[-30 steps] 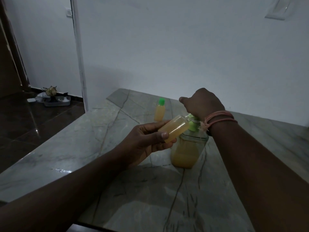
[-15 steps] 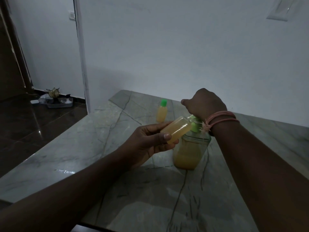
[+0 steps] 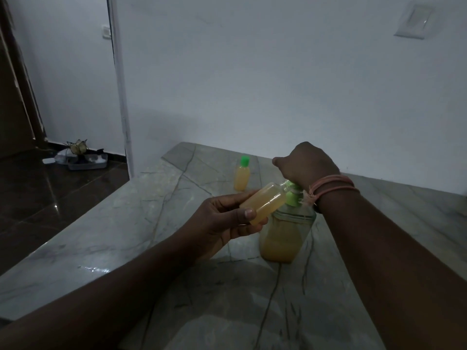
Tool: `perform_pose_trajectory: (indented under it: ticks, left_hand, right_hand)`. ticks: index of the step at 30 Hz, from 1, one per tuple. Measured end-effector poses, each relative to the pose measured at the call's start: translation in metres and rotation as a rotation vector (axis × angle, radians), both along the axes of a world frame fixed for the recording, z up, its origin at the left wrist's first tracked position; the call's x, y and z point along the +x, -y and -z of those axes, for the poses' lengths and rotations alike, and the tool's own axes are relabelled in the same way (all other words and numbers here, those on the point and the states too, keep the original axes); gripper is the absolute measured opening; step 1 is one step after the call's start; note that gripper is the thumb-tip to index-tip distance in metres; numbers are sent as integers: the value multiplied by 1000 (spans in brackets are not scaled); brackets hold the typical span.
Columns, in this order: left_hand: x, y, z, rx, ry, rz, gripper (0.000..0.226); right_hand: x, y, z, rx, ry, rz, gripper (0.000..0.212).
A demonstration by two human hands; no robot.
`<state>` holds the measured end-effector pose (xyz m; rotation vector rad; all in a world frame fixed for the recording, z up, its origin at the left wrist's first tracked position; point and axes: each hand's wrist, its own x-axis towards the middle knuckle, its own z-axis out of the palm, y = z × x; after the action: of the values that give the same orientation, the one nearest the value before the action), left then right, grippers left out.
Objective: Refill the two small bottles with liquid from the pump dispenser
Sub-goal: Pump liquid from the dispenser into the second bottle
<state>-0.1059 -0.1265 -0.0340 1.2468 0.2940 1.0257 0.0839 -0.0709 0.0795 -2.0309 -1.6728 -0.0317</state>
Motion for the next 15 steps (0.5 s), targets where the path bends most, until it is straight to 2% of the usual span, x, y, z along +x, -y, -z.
perform_pose_trajectory:
  ticks: [6,10,15]
  left_hand:
    - [2,6,-4,-15,-8,-39,52]
    - [2,3,-4,-11,-24,-37,53]
    - [1,4,-3,-9,-26,-35,53]
  right_hand:
    - [-5,4,-11,20,177,7,35]
    - [0,1,-2,83,85,9,36]
    - [-2,3,-1,36,45,1,33]
